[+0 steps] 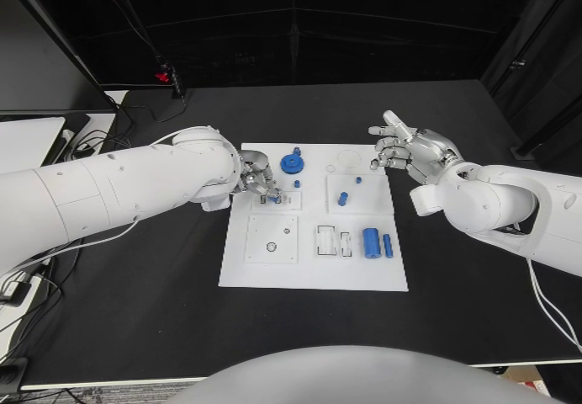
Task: Assemble the parts on the task board
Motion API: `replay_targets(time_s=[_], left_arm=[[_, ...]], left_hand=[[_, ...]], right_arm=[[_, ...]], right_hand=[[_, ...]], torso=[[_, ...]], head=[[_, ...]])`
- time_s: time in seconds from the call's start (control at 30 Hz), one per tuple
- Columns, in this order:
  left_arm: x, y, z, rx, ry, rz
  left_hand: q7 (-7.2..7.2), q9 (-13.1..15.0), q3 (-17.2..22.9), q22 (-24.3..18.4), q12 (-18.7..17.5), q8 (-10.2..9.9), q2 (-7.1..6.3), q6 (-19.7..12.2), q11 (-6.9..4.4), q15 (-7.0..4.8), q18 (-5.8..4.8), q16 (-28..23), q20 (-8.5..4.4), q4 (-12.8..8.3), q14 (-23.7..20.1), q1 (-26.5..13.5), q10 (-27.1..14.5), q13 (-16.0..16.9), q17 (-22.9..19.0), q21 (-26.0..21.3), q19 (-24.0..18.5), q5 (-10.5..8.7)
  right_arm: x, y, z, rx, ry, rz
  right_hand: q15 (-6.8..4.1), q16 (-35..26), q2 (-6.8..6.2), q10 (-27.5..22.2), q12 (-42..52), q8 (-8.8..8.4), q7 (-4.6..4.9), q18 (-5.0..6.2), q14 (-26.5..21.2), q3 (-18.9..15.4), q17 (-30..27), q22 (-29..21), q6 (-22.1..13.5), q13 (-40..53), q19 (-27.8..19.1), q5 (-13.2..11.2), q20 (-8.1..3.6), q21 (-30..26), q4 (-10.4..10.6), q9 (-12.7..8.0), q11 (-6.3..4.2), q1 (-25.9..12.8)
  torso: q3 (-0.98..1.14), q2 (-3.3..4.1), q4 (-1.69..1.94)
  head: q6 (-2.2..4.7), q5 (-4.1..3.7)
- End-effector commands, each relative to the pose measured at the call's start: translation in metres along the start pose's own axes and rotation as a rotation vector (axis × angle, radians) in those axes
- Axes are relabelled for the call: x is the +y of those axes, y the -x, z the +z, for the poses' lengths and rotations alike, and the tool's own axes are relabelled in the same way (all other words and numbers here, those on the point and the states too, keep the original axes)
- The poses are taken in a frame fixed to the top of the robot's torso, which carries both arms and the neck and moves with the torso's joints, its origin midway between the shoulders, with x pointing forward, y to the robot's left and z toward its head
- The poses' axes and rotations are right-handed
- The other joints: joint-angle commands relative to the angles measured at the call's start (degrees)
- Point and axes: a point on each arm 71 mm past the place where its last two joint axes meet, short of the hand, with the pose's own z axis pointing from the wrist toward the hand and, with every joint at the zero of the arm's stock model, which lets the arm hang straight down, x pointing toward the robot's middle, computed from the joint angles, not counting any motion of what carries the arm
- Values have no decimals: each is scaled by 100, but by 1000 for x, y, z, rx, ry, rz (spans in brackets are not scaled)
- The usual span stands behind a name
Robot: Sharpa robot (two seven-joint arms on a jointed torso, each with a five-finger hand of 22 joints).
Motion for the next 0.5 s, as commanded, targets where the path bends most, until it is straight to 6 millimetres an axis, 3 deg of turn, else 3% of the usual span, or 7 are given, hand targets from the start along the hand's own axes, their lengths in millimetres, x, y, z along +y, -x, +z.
replay_targets(time_s=[0.03, 0.5], left_arm=[[0, 0, 0, 11, 15, 2], [0, -1, 1, 22, 21, 7]], left_hand=[[-12, 12, 39, 1510, 7, 3, -10, -26, 3, -37, -37, 5, -20, -2, 599, 23, 608, 1502, 1509, 18, 599, -24], [-8, 22, 55, 1510, 7, -2, 4, -33, 8, -32, -37, 5, -17, -1, 599, 16, 608, 1502, 1509, 18, 599, -38]], right_arm=[[1, -2, 0, 13, 8, 6], [1, -2, 0, 10, 5, 13]], right_hand=[[1, 24, 66, -32, 24, 13, 75, 51, -37, -44, -8, -6, -46, -9, -18, -28, 12, -22, -6, -10, 10, -17], [1, 24, 66, -32, 24, 13, 75, 51, -37, -44, -8, -6, -46, -9, -18, -28, 12, -22, -6, -10, 10, -17]], torso=[[-1, 0, -2], [1, 0, 0]], head=[[-1, 7], [-24, -3]])
